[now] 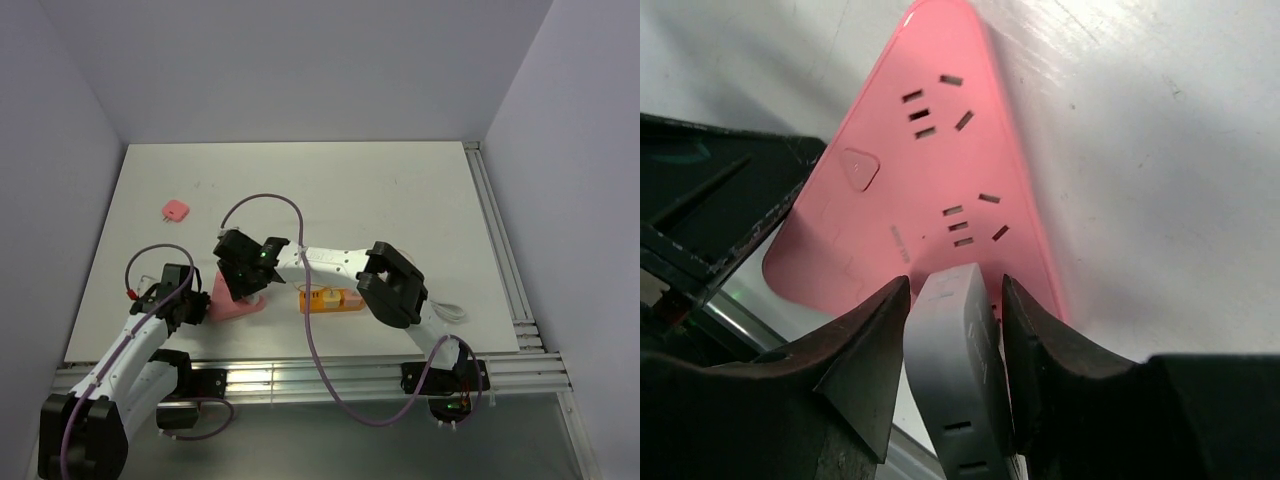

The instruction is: Insert the plug

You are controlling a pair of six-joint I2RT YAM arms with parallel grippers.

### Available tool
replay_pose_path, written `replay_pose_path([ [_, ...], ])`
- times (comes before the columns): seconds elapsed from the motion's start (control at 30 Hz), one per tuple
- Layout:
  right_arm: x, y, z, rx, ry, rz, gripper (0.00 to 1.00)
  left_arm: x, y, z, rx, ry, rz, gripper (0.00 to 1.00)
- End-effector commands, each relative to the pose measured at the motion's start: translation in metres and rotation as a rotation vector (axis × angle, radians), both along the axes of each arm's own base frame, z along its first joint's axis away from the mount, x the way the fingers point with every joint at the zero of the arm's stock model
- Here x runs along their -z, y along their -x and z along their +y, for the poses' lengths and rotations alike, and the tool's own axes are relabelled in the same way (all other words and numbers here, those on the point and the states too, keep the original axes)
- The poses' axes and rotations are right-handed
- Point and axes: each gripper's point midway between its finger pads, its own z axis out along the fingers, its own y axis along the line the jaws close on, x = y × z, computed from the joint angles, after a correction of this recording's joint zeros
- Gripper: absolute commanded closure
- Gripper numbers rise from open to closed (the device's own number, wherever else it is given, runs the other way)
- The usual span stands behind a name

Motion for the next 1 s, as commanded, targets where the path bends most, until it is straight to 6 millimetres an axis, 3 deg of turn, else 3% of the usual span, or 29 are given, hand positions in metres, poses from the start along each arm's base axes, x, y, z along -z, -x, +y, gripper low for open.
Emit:
replay_pose_path([
  [0.0, -0.02, -0.004, -0.003, -0.005, -0.003, -0.055, 0.51, 0.01, 0.017, -0.009, 0.028, 0.038, 0.072, 0.69],
  [0.3, -0.038, -0.014, -0.014, -0.049, 0.021, -0.145, 0.5, 0.008, 0.017, -0.008, 0.024, 0.034, 0.066, 0.68],
  [0.63, -0.067, -0.001, -0.018, -0.224, -0.089, -0.16, 0.44, 0.009, 0.018, -0.008, 0.02, 0.035, 0.075, 0.65],
  [0.97, -0.049, -0.004, -0.024, -0.255, -0.056, -0.119, 0.5, 0.007, 0.017, -0.008, 0.022, 0.034, 0.069, 0.65],
])
